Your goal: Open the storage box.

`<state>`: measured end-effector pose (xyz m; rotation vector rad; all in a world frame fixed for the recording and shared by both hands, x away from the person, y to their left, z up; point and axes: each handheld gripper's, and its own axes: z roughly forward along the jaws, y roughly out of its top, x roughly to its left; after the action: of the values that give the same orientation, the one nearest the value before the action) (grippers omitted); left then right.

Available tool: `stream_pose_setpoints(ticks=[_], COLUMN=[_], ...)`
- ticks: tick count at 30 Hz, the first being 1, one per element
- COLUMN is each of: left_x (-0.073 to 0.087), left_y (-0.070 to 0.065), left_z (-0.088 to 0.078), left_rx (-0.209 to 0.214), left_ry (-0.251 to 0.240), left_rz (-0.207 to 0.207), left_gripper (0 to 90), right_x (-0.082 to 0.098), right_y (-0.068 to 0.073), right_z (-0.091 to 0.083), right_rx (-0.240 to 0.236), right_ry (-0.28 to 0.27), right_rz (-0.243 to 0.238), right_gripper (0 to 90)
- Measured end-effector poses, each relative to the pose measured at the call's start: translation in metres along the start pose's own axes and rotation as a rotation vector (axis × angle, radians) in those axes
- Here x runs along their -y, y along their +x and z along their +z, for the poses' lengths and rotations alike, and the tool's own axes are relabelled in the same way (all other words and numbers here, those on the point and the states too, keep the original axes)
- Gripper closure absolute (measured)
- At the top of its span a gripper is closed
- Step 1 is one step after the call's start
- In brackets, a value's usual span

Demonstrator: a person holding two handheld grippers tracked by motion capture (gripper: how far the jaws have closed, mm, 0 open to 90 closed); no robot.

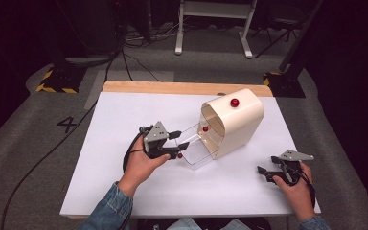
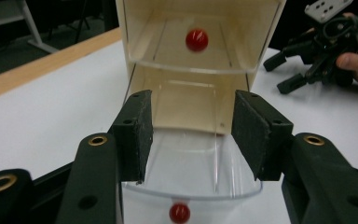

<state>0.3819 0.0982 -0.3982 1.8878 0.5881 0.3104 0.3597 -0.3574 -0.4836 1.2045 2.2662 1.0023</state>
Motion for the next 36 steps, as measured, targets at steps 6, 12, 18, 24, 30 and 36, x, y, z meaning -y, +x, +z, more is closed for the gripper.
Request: stream_pose_setpoints(ticks=[6, 12, 18, 24, 30, 36], left_x=[-0.02, -0.022, -0.02, -0.022, -0.018, -0.015], left_y=[-0.001, 0.001, 0.002, 0.001, 0.0, 0.0], left_z=[0.019, 0.036, 0.046, 0.057, 0.064, 0.063], left_rx=[0.033, 0.047, 0.062, 0.056, 0.047, 0.038], left_ry=[-0.041, -0.06, -0.097, -0.093, -0.084, -0.091], left_rz=[0.007, 0.001, -0.015, 0.004, 0.013, 0.016], left_gripper=[50.2, 50.0, 53.6, 56.2, 66.5, 73.7], right_x=[0.0, 0.0, 0.0, 0.0, 0.0, 0.0], right_y=[0.0, 0.0, 0.0, 0.0, 0.0, 0.0], right_z=[0.0, 0.0, 0.0, 0.0, 0.0, 0.0], right_rx=[0.001, 0.0, -0.001, -0.001, -0.001, -0.002], right_ry=[-0.001, 0.0, 0.001, 0.0, 0.0, 0.001], right_rz=[-0.001, 0.0, 0.001, 0.001, 0.001, 0.002], right_gripper=[21.3, 21.3, 21.3, 21.3, 21.3, 21.3])
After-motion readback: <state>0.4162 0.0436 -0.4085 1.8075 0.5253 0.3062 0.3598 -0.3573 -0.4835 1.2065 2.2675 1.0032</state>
